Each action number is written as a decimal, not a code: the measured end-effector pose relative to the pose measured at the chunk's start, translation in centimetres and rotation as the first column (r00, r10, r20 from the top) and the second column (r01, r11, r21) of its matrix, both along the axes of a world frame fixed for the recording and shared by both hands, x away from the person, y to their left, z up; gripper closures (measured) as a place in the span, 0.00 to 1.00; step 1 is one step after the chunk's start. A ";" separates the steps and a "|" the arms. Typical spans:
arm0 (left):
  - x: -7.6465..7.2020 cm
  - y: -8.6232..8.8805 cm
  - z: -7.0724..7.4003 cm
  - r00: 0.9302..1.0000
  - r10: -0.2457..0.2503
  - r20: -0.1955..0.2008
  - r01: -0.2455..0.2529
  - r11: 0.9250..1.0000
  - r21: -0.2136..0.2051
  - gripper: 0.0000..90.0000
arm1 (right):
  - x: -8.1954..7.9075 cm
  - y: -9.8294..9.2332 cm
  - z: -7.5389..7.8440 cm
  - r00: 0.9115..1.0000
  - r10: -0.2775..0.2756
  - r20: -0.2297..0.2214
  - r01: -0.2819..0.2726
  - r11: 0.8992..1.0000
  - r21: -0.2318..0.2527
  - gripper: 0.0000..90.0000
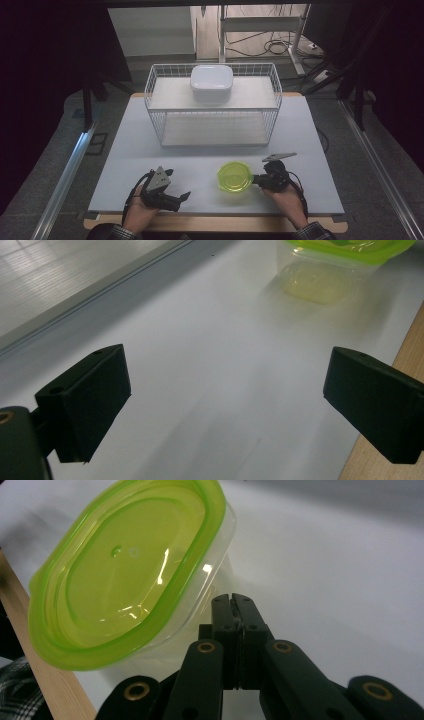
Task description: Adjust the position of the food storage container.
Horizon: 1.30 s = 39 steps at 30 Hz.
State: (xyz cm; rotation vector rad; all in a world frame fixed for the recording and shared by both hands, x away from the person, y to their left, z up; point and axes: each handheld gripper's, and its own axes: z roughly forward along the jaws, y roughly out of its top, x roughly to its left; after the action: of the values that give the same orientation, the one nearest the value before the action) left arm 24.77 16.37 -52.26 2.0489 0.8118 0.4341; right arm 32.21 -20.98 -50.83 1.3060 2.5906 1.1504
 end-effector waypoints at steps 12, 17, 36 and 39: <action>0.0 -0.2 -0.1 1.000 -0.003 -0.003 0.003 1.000 0.006 0.05 | 1.0 2.6 -0.4 0.999 0.039 0.030 -0.039 0.999 -0.020 0.99; 0.0 -0.1 0.0 1.000 0.001 -0.001 -0.001 1.000 0.007 0.05 | 0.3 2.0 0.2 0.997 0.019 0.081 -0.012 0.996 -0.093 0.99; -0.1 -0.4 -0.1 1.000 -0.002 -0.006 0.002 1.000 0.013 0.05 | -1.3 3.5 -0.1 0.996 0.084 0.023 -0.082 0.995 -0.063 0.99; -0.1 -0.4 -0.1 1.000 0.000 -0.006 0.000 1.000 0.013 0.05 | -0.8 3.9 -0.2 0.996 0.087 0.016 -0.086 0.995 -0.055 0.99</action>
State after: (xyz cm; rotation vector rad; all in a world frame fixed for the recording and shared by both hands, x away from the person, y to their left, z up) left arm 24.68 15.97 -52.35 2.0629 0.8150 0.4339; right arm 31.40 -17.08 -51.05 1.1782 2.6696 1.0901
